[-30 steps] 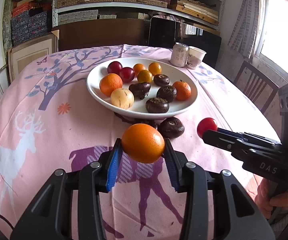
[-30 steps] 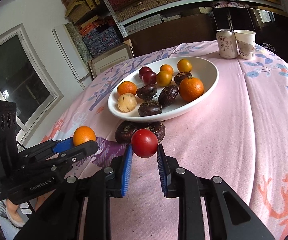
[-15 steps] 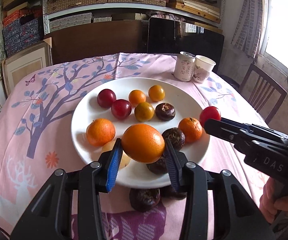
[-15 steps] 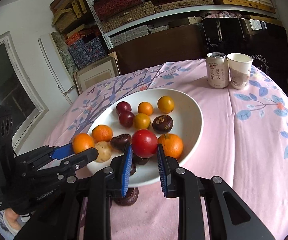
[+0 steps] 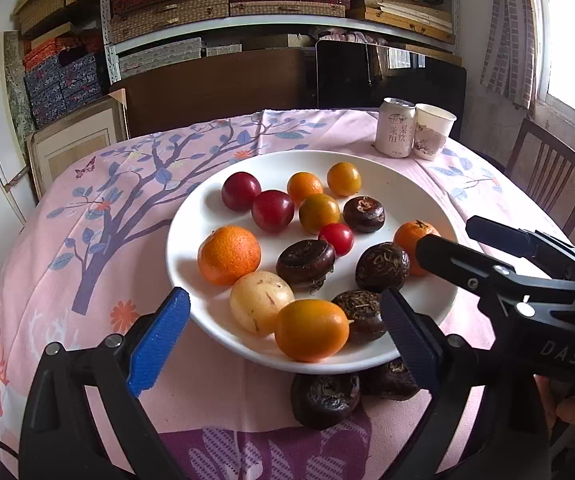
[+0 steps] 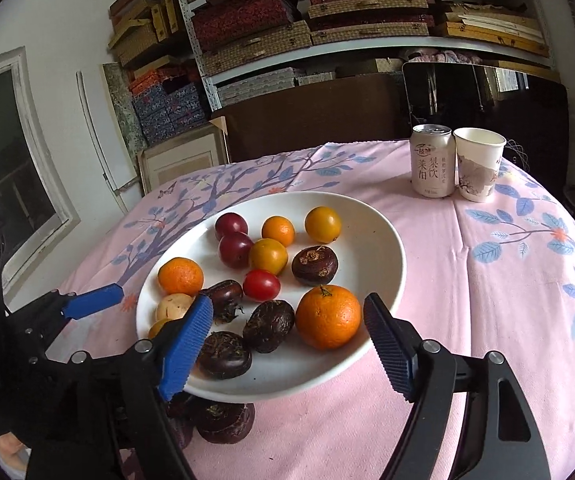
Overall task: Organize fruits
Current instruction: 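Grasp a dark passion fruit with the right gripper while the left grasps another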
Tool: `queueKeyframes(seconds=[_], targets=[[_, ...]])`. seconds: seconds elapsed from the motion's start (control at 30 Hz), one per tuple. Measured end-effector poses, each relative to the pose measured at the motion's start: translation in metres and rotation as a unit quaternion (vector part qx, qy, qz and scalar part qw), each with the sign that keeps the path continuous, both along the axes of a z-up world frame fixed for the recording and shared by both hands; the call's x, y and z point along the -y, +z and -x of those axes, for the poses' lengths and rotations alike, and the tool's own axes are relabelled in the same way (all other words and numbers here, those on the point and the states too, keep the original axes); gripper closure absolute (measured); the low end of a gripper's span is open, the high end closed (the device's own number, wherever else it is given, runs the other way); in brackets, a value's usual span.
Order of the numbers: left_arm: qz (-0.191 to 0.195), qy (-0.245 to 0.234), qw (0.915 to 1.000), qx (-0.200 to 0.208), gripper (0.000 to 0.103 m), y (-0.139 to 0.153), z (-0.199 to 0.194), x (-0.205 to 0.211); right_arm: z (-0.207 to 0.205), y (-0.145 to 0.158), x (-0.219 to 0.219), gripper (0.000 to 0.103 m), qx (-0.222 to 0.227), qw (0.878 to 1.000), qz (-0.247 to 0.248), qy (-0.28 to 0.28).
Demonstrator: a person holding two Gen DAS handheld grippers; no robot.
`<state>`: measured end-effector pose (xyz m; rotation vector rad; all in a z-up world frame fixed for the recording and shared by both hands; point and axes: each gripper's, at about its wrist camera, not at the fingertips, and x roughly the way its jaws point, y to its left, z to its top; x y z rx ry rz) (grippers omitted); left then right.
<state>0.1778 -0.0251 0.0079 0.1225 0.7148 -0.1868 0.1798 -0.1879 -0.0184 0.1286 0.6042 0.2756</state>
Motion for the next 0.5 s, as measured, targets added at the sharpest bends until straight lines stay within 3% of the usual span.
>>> queueKeyframes(seconds=[0.5], targets=[[0.053,0.056,0.9967,-0.027,0.008,-0.008,0.032,-0.038,0.039,-0.007,0.023,0.015,-0.019,0.998,-0.053,-0.04]])
